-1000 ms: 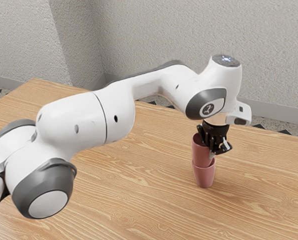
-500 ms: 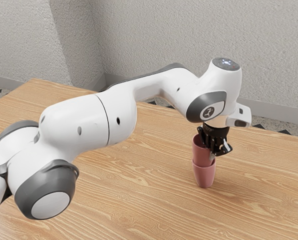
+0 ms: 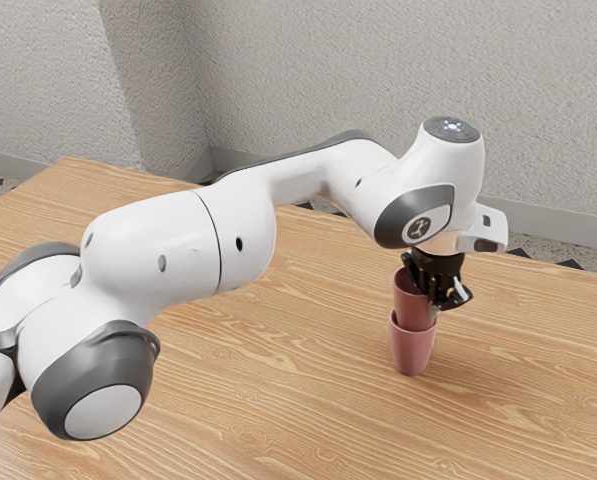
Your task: Place the left cup onto the right cup
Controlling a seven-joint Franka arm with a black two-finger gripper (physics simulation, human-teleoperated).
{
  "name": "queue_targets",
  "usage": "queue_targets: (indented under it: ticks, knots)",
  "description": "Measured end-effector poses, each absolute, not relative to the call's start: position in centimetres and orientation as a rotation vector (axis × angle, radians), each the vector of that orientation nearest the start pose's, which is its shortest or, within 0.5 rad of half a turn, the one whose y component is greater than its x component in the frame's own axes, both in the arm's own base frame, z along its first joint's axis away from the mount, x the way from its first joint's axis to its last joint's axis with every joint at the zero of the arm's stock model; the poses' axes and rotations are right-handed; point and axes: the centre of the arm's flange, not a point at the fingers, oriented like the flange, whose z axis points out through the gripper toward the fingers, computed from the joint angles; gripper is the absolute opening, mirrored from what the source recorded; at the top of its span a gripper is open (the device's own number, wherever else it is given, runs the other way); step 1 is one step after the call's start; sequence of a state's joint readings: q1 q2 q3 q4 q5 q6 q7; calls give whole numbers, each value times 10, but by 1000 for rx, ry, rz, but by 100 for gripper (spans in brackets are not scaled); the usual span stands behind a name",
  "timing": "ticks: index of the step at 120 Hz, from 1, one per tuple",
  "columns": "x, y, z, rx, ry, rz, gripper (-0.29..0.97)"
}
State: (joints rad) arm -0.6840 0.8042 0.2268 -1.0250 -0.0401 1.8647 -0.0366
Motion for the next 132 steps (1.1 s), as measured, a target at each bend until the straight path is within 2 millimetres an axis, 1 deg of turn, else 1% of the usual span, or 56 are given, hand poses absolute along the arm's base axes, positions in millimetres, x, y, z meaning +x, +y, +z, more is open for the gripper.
queue_targets:
  ticks: [44, 66, 108, 112, 132]
  knots:
    - [660, -401, 376, -2985, 725, -145, -11]
    - [662, -396, 372, -3011, 702, -128, -11]
    - [663, -391, 370, -3021, 686, -111, -11]
    - [663, -392, 369, -3022, 687, -109, -6]
    - [663, -390, 369, -3024, 687, -100, 30]
